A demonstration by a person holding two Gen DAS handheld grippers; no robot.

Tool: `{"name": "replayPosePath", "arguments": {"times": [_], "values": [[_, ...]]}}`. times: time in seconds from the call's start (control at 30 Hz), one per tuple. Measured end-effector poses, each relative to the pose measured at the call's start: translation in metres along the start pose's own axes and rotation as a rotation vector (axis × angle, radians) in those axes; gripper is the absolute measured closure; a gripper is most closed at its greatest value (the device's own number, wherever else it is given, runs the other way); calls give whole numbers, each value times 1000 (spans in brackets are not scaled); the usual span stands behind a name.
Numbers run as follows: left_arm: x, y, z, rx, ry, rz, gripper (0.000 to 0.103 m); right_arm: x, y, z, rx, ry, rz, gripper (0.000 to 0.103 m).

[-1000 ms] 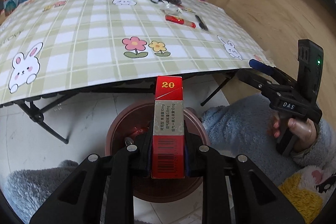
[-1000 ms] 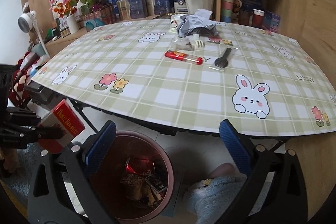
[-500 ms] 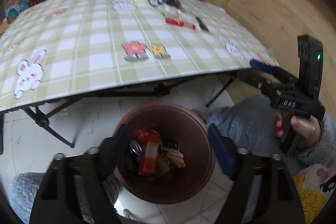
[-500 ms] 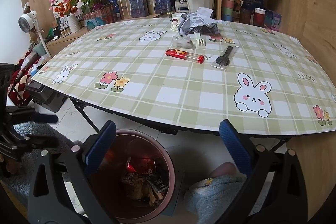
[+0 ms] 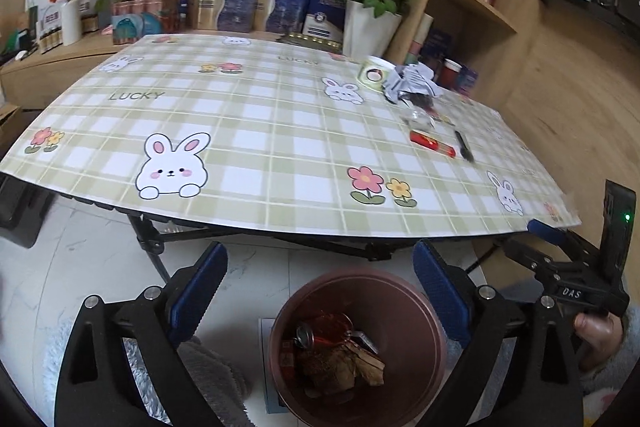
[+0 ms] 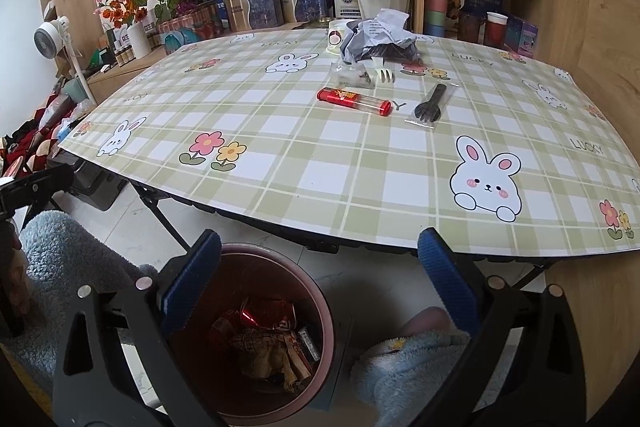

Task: Collect trash
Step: 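Move the right gripper to the crumpled white plastic bag and grasp it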

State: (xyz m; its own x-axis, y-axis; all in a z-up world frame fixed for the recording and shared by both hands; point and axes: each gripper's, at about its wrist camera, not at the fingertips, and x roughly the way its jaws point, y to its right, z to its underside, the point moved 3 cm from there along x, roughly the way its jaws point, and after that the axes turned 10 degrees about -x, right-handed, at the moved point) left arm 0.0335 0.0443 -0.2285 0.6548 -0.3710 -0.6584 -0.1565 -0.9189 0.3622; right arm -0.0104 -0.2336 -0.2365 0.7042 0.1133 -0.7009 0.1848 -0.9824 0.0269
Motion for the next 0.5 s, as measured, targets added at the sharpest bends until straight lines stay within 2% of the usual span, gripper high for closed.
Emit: {"name": "replayPosePath", "arguments": {"times": [0.3,0.5], "values": [[3,-3,1,1,-9,-27,11,0,-1,-1,-10,-3,30,6],[3,-4,-1,-15,-6,-14,11,-1,-1,-4,-17,2,41,6]]}}
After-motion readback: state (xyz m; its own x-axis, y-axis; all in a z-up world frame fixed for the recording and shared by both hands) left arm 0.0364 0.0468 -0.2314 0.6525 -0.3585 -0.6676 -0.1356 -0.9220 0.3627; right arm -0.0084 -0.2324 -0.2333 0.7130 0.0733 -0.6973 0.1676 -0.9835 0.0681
